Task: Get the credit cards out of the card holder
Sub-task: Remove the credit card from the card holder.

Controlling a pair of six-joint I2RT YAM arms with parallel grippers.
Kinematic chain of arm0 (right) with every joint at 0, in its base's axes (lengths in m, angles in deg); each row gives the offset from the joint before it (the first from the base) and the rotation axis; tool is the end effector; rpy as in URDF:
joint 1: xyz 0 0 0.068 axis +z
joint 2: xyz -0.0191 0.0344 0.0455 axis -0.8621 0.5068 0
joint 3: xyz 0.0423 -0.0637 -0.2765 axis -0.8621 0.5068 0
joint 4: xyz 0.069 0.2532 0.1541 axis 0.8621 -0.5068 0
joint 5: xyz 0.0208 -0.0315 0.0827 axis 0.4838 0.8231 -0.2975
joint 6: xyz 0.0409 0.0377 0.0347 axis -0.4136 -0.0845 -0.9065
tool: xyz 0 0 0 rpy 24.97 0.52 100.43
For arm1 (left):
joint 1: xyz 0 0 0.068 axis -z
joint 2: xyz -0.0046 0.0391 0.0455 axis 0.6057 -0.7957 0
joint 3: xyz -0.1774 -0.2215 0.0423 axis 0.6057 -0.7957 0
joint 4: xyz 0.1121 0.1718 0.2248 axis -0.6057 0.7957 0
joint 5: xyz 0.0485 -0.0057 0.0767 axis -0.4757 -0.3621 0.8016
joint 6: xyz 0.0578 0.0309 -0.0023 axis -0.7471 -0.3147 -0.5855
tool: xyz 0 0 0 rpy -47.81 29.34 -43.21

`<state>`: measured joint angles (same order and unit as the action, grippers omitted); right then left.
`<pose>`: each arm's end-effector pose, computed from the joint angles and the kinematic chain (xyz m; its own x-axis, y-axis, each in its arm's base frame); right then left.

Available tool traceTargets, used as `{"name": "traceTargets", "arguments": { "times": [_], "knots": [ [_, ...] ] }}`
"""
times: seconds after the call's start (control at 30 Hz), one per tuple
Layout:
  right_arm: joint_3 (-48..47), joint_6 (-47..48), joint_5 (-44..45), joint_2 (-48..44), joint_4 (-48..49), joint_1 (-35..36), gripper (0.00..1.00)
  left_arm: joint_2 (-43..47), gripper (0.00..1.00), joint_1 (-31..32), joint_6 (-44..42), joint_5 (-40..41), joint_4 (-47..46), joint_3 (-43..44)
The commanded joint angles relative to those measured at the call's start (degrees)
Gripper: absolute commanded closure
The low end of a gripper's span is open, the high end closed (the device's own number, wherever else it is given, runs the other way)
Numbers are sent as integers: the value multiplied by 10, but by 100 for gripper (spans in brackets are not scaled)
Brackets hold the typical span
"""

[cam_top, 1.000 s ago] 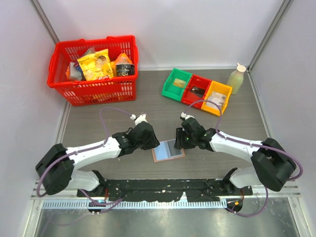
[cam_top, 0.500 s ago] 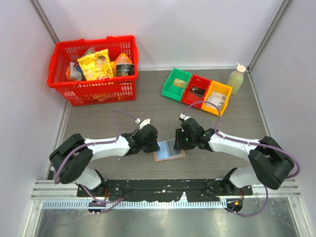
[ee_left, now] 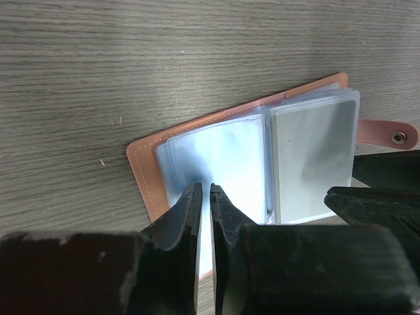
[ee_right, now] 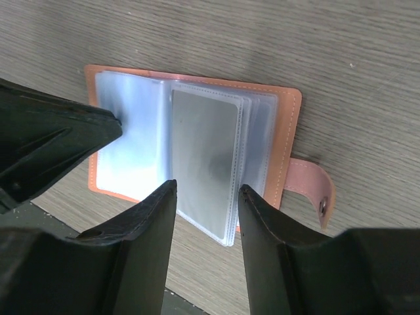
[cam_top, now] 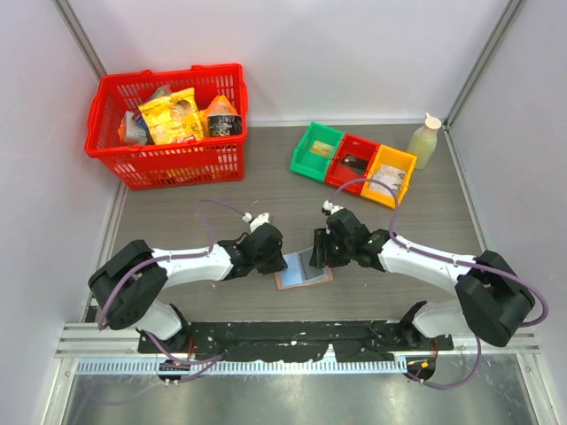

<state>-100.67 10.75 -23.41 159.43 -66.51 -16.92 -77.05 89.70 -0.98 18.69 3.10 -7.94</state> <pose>0.2127 0.2022 0.1479 -0.8783 -0.0747 -0.4723 -0.2837 0.8765 0.3890 0.1992 -0.2486 0.1206 -0.8787 -0.2732 -0.3914 -0.0489 0.8672 -0.4955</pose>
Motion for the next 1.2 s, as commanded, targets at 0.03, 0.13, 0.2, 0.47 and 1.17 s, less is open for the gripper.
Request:
{"name": "traceTargets", "arguments": {
  "times": [0.03,0.13,0.2,0.47,1.17],
  "knots": [
    [-33,4,-23,-25,-3,3,51,-10,87,5,2,-3,19,-14],
    [-39,4,-29,-22,-1,11,51,-10,87,7,2,-3,19,-14],
    [-44,4,-30,-17,-3,18,51,-10,87,7,2,-3,19,-14],
    [-64,14,9,-3,-37,34,46,-1,87,9,5,-1,17,-18],
    [-74,-4,-24,3,3,55,44,80,85,10,40,16,-6,-53]
  ]
}}
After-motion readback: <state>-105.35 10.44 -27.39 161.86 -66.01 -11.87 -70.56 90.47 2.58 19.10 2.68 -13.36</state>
